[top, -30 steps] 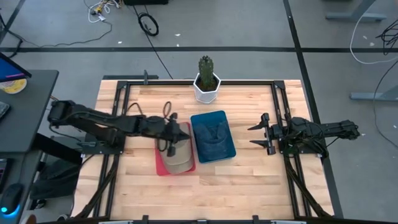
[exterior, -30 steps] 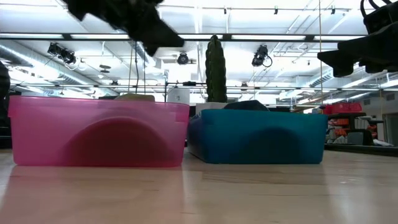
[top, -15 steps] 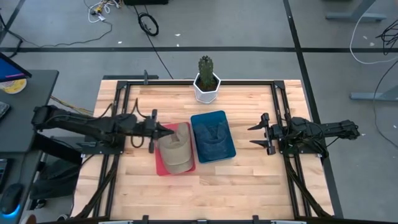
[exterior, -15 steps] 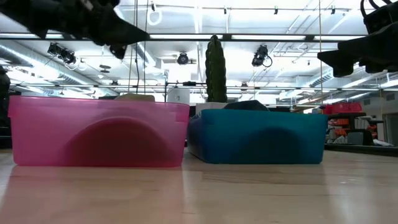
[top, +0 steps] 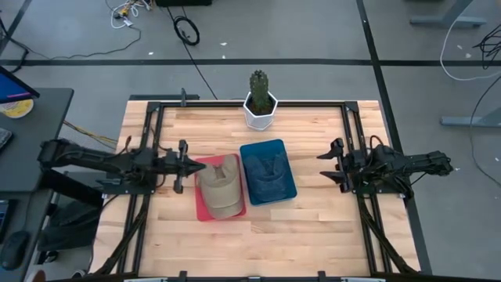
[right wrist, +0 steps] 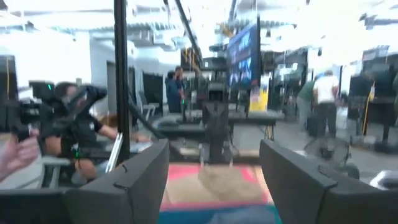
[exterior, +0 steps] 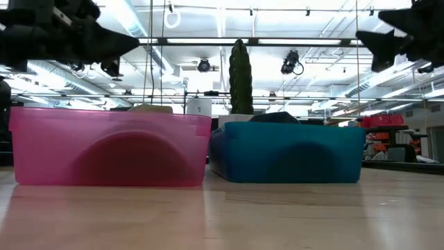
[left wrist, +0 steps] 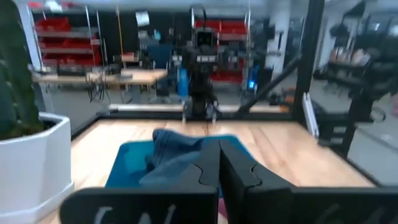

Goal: Pick & Place hat
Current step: Adjust the blue cap in the blue bin

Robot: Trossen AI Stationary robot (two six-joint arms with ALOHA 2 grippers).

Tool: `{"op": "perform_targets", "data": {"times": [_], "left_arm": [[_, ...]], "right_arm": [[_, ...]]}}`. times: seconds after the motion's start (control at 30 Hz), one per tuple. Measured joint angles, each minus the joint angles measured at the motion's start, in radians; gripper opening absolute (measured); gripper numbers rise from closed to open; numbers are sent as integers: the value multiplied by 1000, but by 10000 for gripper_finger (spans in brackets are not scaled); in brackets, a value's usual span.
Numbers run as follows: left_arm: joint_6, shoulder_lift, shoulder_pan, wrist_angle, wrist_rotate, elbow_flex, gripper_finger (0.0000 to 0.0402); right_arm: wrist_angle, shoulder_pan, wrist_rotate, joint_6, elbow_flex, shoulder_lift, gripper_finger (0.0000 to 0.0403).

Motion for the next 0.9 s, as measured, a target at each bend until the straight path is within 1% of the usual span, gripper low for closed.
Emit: {"op": "perform_targets", "data": {"times": [0.07,0.17,0.23,0.37,0.43,0.57,0.63,0.73,0.9], "left_arm": [[-8,-38,-1,36,12,-36,3],[-3,-90,-1,47,54,-78,3],[0,-118,-1,28,79,-82,3],[-18,-143,-1,-8,84,-82,3],[-22,-154,-1,-16,84,-82,3],[-20,-190,0,-41,81,-82,3],[-14,-221,0,-71,79,-82,3],[-13,-278,0,-112,71,-83,3],[5,-397,0,-231,56,-83,3]], "right_arm": [[49,0,0,-25,0,0,254],[122,0,0,-48,0,0,254],[162,0,0,-50,0,0,254],[202,0,12,-120,0,0,254],[210,0,57,-122,0,0,254],[248,0,205,-88,0,0,254],[265,0,256,-76,0,0,254],[289,0,267,-76,2,0,254],[235,0,314,-86,73,6,250]]}}
